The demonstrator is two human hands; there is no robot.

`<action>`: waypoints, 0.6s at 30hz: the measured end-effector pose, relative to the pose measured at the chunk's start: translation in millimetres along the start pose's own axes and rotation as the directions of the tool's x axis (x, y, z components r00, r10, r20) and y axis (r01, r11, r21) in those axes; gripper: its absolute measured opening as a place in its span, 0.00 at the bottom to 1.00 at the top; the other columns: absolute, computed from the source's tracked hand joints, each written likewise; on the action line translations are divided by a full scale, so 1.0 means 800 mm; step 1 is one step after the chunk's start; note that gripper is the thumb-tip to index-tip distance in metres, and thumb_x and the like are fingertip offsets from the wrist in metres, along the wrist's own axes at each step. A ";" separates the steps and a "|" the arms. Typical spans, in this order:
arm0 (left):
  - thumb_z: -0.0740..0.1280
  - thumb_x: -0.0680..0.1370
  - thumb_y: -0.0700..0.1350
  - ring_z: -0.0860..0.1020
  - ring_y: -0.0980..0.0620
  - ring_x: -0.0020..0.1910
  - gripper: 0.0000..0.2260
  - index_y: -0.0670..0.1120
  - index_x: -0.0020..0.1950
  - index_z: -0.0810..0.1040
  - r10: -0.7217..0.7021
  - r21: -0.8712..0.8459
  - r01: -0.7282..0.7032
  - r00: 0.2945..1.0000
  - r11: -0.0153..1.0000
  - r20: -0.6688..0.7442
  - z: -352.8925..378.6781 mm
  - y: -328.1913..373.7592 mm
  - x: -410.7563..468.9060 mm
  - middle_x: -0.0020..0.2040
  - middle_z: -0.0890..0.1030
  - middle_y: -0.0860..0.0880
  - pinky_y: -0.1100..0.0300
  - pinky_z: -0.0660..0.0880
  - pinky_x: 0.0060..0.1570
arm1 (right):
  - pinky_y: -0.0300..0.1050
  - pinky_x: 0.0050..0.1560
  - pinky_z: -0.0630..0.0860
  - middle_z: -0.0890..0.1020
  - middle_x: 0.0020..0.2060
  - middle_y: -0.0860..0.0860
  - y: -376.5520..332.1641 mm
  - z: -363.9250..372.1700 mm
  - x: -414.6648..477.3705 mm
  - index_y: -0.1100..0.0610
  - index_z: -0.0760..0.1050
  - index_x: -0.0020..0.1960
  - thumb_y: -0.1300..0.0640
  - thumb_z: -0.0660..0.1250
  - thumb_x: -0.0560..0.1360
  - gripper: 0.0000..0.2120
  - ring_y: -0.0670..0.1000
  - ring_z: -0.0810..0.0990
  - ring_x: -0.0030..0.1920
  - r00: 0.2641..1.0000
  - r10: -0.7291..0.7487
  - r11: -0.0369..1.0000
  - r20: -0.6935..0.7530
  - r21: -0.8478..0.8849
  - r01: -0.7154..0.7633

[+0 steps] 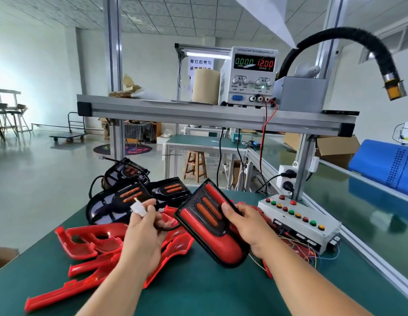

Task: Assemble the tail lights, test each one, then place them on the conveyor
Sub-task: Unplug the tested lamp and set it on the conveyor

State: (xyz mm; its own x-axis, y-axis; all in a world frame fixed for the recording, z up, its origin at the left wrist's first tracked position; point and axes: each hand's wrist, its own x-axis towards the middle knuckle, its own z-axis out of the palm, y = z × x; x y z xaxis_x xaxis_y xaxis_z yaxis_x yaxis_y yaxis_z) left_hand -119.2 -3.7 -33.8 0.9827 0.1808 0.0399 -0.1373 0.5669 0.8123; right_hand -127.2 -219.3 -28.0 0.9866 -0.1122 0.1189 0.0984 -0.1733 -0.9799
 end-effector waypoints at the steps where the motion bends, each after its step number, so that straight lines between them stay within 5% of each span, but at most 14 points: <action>1: 0.57 0.84 0.43 0.72 0.54 0.31 0.08 0.49 0.53 0.76 -0.035 -0.014 0.035 0.999 0.999 -0.014 0.004 -0.005 -0.002 0.35 0.75 0.50 0.60 0.77 0.31 | 0.47 0.49 0.81 0.87 0.42 0.48 0.001 0.005 0.002 0.54 0.80 0.48 0.37 0.70 0.68 0.21 0.50 0.86 0.45 0.999 0.028 1.000 -0.027 0.012 -0.028; 3: 0.57 0.84 0.43 0.75 0.55 0.31 0.09 0.49 0.53 0.77 -0.113 -0.075 0.111 0.993 0.991 -0.030 0.011 -0.011 -0.004 0.39 0.80 0.48 0.60 0.77 0.29 | 0.56 0.59 0.78 0.86 0.48 0.51 0.003 0.015 0.004 0.52 0.80 0.51 0.38 0.70 0.71 0.19 0.55 0.84 0.51 0.995 0.067 0.996 -0.076 0.060 -0.063; 5: 0.57 0.84 0.42 0.77 0.55 0.30 0.10 0.48 0.56 0.77 -0.181 -0.139 0.177 0.983 0.974 -0.018 0.013 -0.016 -0.006 0.41 0.82 0.47 0.57 0.77 0.37 | 0.58 0.62 0.75 0.84 0.52 0.52 -0.001 0.024 0.003 0.50 0.77 0.54 0.40 0.70 0.73 0.16 0.55 0.82 0.54 0.988 0.086 0.991 -0.125 0.113 -0.072; 8: 0.57 0.83 0.42 0.79 0.49 0.37 0.12 0.45 0.59 0.78 -0.236 -0.157 0.242 0.970 0.958 0.051 0.014 -0.026 -0.011 0.40 0.82 0.45 0.53 0.76 0.43 | 0.55 0.64 0.74 0.81 0.58 0.50 -0.011 0.041 0.000 0.49 0.75 0.62 0.41 0.66 0.77 0.18 0.52 0.79 0.56 0.982 0.093 0.991 -0.164 0.109 -0.076; 12: 0.59 0.81 0.53 0.83 0.42 0.52 0.18 0.43 0.60 0.80 -0.265 -0.135 0.298 0.940 0.945 0.216 0.017 -0.034 -0.020 0.54 0.84 0.41 0.46 0.78 0.51 | 0.48 0.61 0.69 0.75 0.66 0.48 -0.018 0.067 -0.003 0.48 0.69 0.71 0.41 0.62 0.79 0.23 0.51 0.74 0.62 0.979 0.115 0.991 -0.170 0.080 -0.103; 15: 0.66 0.75 0.51 0.83 0.43 0.53 0.19 0.43 0.61 0.79 -0.208 -0.123 0.238 0.954 0.964 0.218 0.014 -0.035 -0.019 0.55 0.84 0.41 0.50 0.82 0.44 | 0.46 0.58 0.68 0.75 0.67 0.46 -0.018 0.078 -0.002 0.46 0.69 0.72 0.40 0.60 0.79 0.23 0.50 0.73 0.62 0.979 0.114 0.993 -0.169 0.022 -0.112; 18: 0.69 0.74 0.47 0.83 0.43 0.53 0.20 0.42 0.63 0.77 -0.153 -0.105 0.173 0.973 0.979 0.173 0.008 -0.037 -0.012 0.54 0.84 0.41 0.51 0.80 0.46 | 0.52 0.68 0.66 0.72 0.70 0.48 -0.012 0.078 0.001 0.46 0.68 0.73 0.34 0.56 0.78 0.28 0.53 0.70 0.69 0.968 0.225 0.974 -0.108 0.063 -0.219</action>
State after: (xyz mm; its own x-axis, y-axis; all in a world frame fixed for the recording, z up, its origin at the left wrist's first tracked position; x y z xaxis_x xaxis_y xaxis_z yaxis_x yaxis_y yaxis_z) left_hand -123.6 -27.2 -54.2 0.9987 -0.0497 0.0150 0.0222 0.6707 0.7414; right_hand -119.0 -156.4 -28.2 0.9634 -0.2533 -0.0879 -0.1119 -0.0821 -0.9903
